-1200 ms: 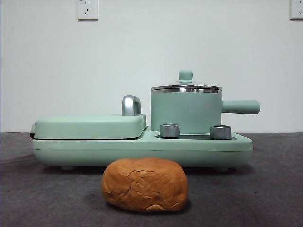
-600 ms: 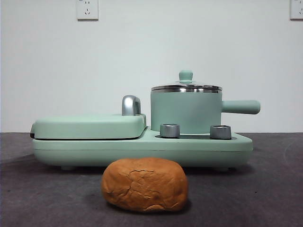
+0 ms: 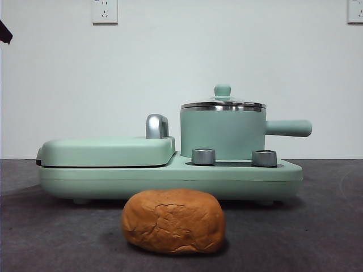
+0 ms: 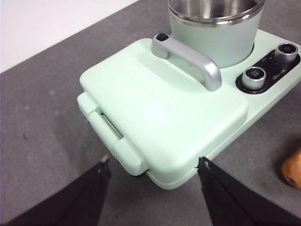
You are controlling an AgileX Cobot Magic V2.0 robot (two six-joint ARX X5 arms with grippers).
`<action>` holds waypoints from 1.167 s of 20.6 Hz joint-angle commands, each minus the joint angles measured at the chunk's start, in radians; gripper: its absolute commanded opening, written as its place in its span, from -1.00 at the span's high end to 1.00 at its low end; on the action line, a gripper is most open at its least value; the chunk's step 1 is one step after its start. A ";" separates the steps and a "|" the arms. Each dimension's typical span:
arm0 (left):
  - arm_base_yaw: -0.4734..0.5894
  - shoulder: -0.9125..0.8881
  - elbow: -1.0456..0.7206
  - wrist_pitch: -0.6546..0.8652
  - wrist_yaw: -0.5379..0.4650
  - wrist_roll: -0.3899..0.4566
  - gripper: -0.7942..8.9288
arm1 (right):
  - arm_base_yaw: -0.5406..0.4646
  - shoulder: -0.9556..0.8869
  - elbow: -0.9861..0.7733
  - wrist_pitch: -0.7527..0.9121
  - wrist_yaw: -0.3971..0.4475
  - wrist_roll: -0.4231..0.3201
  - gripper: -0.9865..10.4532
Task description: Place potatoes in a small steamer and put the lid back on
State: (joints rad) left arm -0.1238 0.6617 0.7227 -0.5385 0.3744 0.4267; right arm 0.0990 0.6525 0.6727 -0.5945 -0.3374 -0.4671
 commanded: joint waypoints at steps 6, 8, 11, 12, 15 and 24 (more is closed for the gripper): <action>-0.040 0.041 0.021 0.147 0.008 -0.028 0.20 | 0.003 0.005 0.018 0.027 0.005 0.084 0.41; -0.067 0.073 0.021 0.206 0.006 -0.030 0.20 | 0.003 0.006 0.018 0.032 0.005 0.093 0.41; -0.117 0.129 0.021 0.300 -0.026 -0.085 0.20 | 0.003 0.006 0.018 0.033 0.005 0.093 0.41; -0.135 0.153 0.021 0.342 -0.035 -0.110 0.20 | 0.003 0.006 0.018 0.033 0.005 0.093 0.41; -0.194 0.224 0.021 0.478 -0.065 -0.180 0.20 | 0.003 0.006 0.018 0.033 0.005 0.096 0.41; -0.328 0.465 0.026 0.847 -0.095 -0.321 0.20 | 0.005 0.005 0.018 0.045 0.005 0.123 0.41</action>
State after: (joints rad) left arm -0.4435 1.1019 0.7277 0.2790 0.2844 0.1581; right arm 0.0990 0.6529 0.6727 -0.5594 -0.3344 -0.3618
